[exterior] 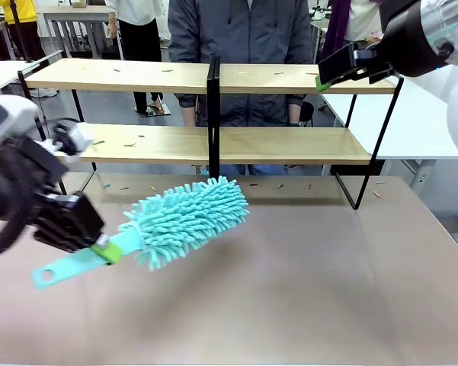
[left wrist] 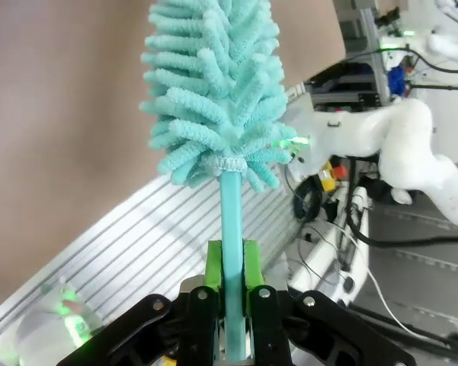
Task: Clean the shelves.
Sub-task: Clean a randomly selected level of the Shelf with the Duster.
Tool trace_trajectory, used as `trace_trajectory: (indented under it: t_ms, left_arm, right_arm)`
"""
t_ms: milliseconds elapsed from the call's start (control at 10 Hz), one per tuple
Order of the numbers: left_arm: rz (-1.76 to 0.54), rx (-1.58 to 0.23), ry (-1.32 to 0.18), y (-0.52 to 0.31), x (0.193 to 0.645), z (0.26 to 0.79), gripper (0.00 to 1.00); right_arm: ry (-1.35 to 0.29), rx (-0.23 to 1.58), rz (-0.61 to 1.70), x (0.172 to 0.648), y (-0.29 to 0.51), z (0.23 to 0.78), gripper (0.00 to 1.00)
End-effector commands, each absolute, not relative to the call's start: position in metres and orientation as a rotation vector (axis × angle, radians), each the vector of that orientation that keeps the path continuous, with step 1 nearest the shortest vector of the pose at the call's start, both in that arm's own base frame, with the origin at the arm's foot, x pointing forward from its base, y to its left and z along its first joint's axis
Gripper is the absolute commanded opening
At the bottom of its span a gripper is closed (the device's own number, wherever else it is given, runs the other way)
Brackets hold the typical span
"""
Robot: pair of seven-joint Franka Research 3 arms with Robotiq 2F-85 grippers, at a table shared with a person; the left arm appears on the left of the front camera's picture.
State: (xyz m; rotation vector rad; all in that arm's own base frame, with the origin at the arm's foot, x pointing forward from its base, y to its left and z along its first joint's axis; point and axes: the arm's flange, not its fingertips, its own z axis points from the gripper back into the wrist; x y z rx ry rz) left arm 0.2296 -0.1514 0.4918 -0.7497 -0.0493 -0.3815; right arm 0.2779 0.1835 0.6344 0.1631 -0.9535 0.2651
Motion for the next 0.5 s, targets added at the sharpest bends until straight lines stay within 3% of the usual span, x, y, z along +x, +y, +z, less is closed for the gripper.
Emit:
trace_trajectory:
  t_ms: [0,400]
  left_arm:
    - [-0.34,-0.664,-0.07,-0.195,0.258,0.464,0.13]
    - [-0.373,-0.668,-0.175,-0.255,0.302,0.425,0.13]
  right_arm:
    - [-0.951,0.167,0.264,0.278,0.184,0.635,1.0]
    - [-0.951,0.167,0.264,0.278,0.184,0.635,1.0]
